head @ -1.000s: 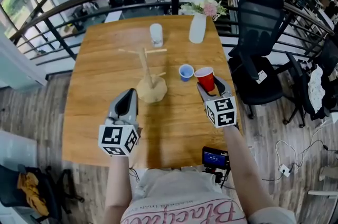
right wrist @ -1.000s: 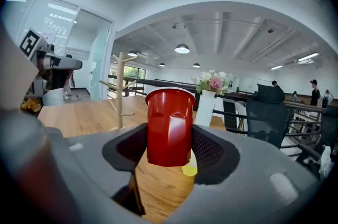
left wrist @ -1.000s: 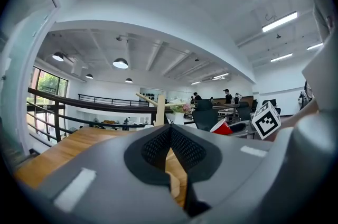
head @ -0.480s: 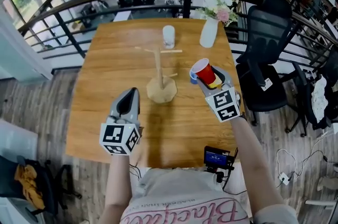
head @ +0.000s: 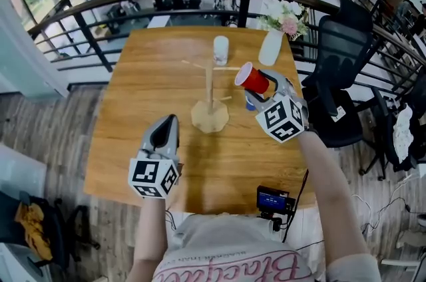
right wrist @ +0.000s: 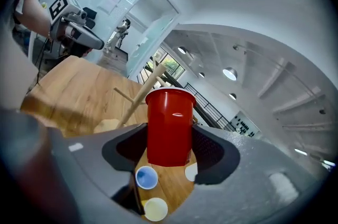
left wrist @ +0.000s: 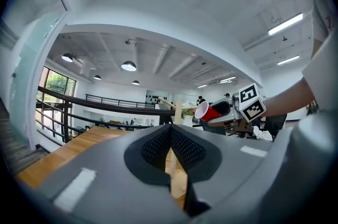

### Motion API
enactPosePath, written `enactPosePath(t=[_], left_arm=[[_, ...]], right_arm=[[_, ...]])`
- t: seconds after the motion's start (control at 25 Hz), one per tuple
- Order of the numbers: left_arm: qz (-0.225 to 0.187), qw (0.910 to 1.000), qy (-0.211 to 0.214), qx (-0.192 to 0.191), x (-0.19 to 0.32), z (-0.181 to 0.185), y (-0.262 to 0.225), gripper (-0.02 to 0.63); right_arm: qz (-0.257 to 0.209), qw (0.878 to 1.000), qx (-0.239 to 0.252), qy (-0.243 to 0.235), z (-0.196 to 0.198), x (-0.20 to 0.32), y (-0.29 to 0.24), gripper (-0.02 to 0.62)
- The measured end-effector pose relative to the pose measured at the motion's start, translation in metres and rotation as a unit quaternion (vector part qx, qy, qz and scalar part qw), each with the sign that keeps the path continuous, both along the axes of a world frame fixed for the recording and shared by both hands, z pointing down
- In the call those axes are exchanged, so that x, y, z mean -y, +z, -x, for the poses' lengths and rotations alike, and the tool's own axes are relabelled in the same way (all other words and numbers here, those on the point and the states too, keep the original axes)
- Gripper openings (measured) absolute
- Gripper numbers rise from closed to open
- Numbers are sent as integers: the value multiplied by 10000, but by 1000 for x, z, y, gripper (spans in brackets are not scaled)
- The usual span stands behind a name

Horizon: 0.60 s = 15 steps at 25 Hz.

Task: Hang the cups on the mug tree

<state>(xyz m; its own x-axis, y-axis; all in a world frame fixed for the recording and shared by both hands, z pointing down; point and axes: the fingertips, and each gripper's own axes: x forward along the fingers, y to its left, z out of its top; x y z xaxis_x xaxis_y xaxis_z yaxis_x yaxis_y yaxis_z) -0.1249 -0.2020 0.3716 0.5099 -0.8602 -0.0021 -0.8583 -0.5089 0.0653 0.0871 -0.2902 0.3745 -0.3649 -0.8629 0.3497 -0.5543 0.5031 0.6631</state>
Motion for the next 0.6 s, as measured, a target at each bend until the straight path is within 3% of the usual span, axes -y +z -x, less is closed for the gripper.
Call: enactPosePath(t=[0.28,0.6], left_arm=[[61,10000,-38,-32,-4,6,4,11],[67,9998,-116,-136,-3,16,6,11]], right_arm=[[-48,9932,-1069,-465,21,11,-10,261],[179,9660,-2412,-914,40,23,-9,261]])
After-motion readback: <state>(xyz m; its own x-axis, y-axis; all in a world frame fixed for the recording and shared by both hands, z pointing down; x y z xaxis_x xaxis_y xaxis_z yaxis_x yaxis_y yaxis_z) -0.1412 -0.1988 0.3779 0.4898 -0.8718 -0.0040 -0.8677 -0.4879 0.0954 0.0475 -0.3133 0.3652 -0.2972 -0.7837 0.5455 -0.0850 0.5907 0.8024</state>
